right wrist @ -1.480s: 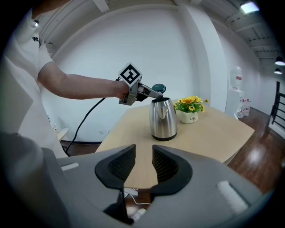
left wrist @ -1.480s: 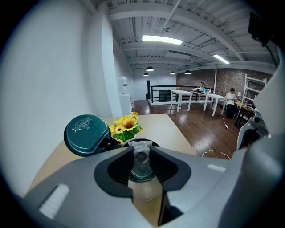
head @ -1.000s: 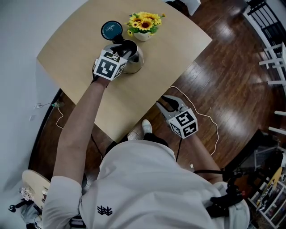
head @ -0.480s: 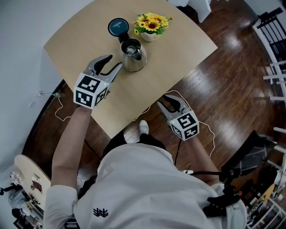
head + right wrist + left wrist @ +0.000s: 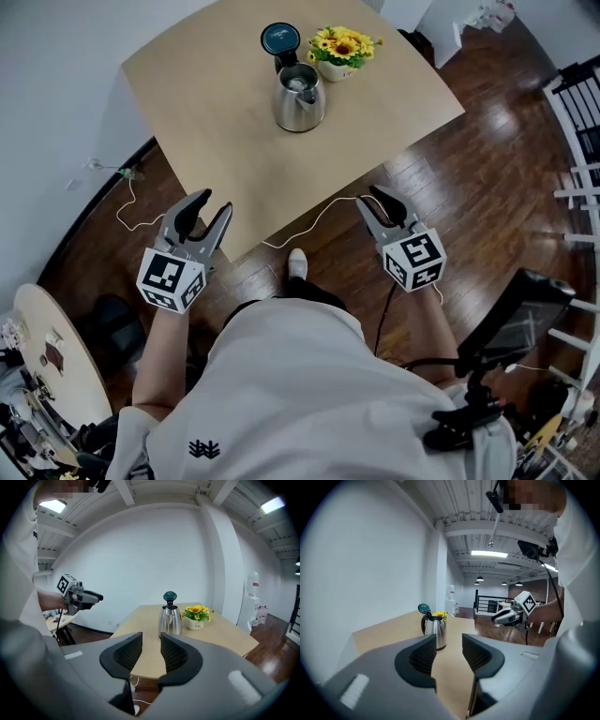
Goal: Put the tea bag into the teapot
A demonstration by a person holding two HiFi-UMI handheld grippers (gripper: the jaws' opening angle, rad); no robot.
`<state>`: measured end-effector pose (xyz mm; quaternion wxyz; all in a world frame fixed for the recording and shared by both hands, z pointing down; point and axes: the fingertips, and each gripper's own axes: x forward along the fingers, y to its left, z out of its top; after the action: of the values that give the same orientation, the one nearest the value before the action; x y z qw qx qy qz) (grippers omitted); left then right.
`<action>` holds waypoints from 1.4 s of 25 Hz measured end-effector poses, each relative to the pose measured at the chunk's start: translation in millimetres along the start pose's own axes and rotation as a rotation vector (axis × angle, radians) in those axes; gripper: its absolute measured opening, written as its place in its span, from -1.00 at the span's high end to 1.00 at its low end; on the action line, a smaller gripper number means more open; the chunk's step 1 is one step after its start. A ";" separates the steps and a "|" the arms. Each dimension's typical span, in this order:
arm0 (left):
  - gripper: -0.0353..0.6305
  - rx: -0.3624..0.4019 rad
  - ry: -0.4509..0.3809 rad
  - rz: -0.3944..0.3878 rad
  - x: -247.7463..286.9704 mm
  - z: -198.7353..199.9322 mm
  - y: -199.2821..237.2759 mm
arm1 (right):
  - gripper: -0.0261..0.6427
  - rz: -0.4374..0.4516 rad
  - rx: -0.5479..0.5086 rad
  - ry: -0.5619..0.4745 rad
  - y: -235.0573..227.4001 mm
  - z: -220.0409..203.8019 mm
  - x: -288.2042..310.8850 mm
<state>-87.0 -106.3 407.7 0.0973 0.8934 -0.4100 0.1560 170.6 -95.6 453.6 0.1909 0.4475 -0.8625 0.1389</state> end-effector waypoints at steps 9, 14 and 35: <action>0.43 0.028 -0.137 -0.040 -142.1 -16.9 -88.7 | 0.56 0.047 -0.075 -0.066 122.1 4.1 -82.4; 0.43 0.031 -0.144 -0.034 -214.9 -46.2 -131.4 | 0.56 0.061 -0.090 -0.098 183.5 -4.7 -140.5; 0.43 -0.041 -0.106 -0.031 -288.4 -96.4 -273.5 | 0.55 0.098 -0.169 -0.097 250.2 -74.1 -302.8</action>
<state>-74.9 301.7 381.7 0.0961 0.9044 -0.4040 0.0983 138.7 292.8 364.9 0.1789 0.3935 -0.9002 0.0531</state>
